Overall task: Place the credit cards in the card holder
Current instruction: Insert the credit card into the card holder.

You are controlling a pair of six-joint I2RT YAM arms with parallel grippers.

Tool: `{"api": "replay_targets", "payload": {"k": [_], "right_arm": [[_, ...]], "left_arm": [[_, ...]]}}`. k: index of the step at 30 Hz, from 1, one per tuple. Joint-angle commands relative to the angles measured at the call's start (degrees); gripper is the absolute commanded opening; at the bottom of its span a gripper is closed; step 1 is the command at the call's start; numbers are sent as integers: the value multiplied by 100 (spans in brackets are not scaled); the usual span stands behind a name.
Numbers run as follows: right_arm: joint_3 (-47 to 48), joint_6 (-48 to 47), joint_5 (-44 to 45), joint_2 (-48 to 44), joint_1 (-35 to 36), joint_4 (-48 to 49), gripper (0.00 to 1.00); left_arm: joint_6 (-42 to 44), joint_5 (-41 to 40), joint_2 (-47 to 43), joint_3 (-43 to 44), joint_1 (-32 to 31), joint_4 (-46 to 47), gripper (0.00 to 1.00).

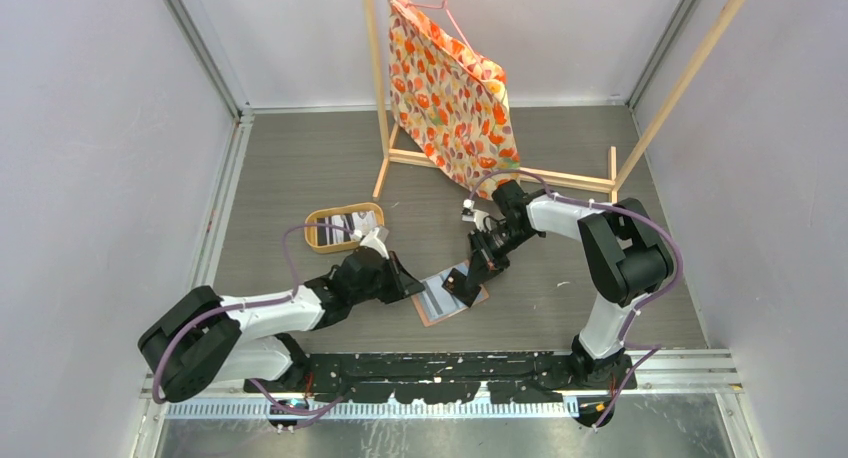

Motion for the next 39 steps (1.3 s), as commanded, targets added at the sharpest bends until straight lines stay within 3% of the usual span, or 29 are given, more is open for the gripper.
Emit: {"api": "replay_targets", "payload": {"k": [1,12,39], "right_arm": [[138,58,-24,-193,-74,93,1],[133,60,-54,-148,-113,79,1],[136,56,116,-50,-116,103,1]], "left_arm": [[106,152,93,12,-29,627,2],[35,414,1081,376,-34,814,2],[-64,214,770,135,-37,391,0]]}}
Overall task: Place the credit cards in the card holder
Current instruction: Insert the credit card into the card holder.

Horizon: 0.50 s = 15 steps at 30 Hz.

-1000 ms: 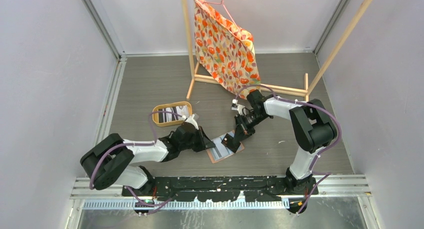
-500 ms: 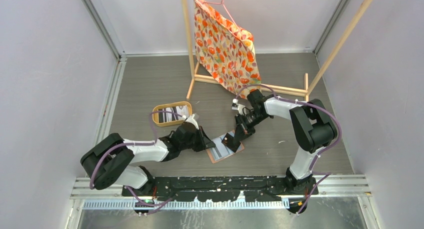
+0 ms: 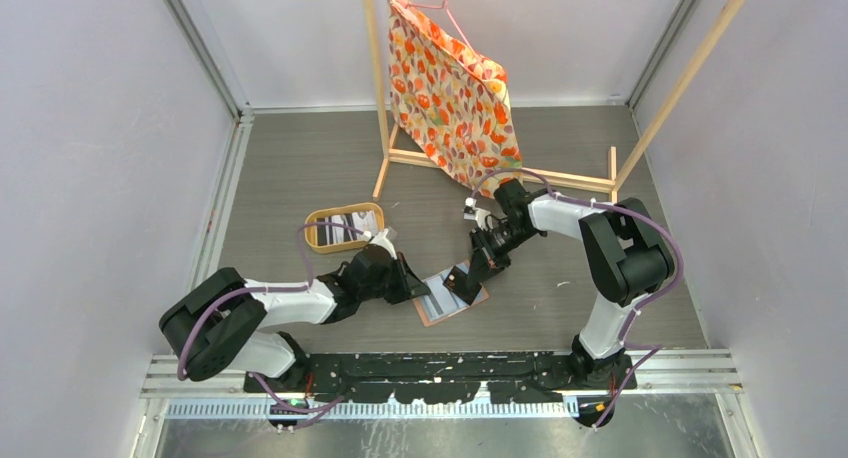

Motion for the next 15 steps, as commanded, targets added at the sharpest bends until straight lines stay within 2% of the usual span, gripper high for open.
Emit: {"api": "replay_targets", "payload": {"k": [1,15], "right_arm": [[140,18,133,-15,-17,49,1],[193,156,142,152,71,73,1]], "left_arm": [[-13,-75,-48,-54,-19,-34,1],[-6,-26,19,-60,-18,60,1]]}}
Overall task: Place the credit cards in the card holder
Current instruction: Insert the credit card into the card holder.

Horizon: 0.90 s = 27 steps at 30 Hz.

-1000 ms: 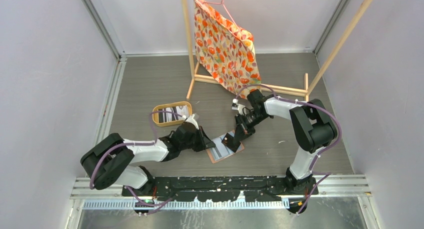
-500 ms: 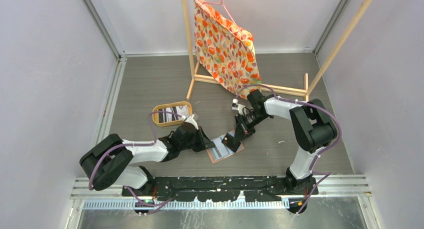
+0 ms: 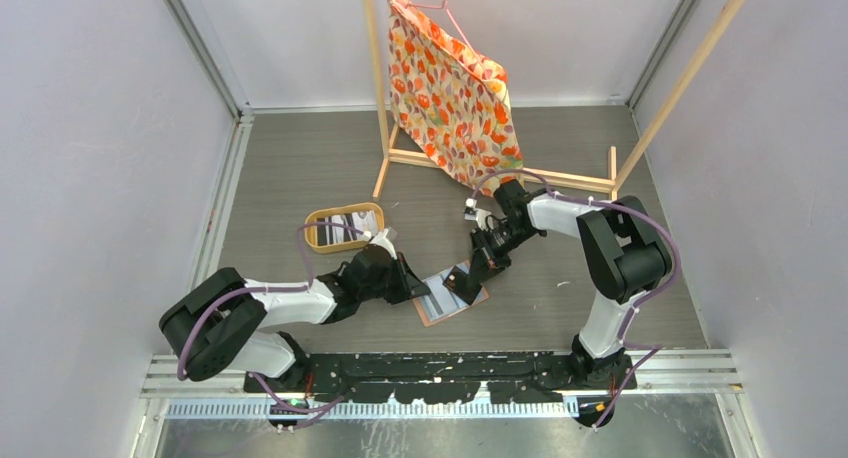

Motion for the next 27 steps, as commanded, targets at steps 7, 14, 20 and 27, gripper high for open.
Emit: {"api": "replay_targets", "payload": {"k": [7,14,20,27], "right_arm": [[196,97,22,53,93,101,1],[201,295,-20,95,107,279,1],[-42,747,21,56,134,778,1],[-205,993,17,93,212,1101,1]], "left_arm": [[1,-22,42,-57,-18,89,0],[4,-7,51,-60,-18,113,1],[0,-2,82,-73,-18,181,1],[4,-9,87,-91,-18,229,0]]}}
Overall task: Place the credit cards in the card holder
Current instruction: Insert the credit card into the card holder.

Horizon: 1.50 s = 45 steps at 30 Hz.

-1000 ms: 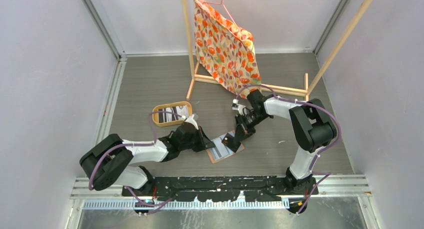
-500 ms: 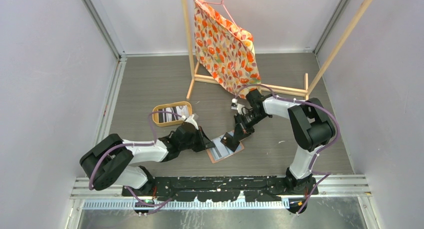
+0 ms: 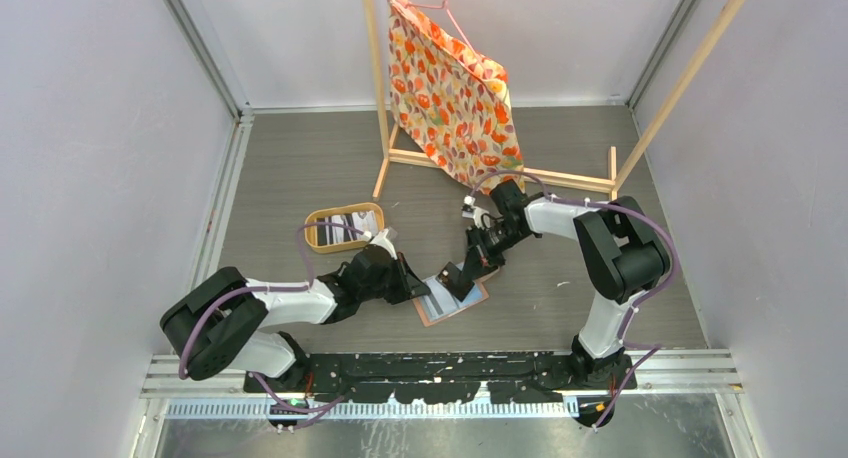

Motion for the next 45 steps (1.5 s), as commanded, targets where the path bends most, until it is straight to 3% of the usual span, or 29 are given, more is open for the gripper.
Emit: {"api": "replay_targets", "payload": {"k": [1,11,25,45], "right_arm": [[-129,269,52,36,94,438,1],[-943,1152,181,-431,97,1808,1],[-1333,1251,381,-673,322,2532,1],[-1405,917,573,-537,305,2425,4]], "left_arm": [[5,-16,58,-73,-18,157,1],[-1,-12,43,-104,-18,204,0],[-10,-4,49,-135,-18,272,1],[-15,2,60,-163,-18,331,1]]}}
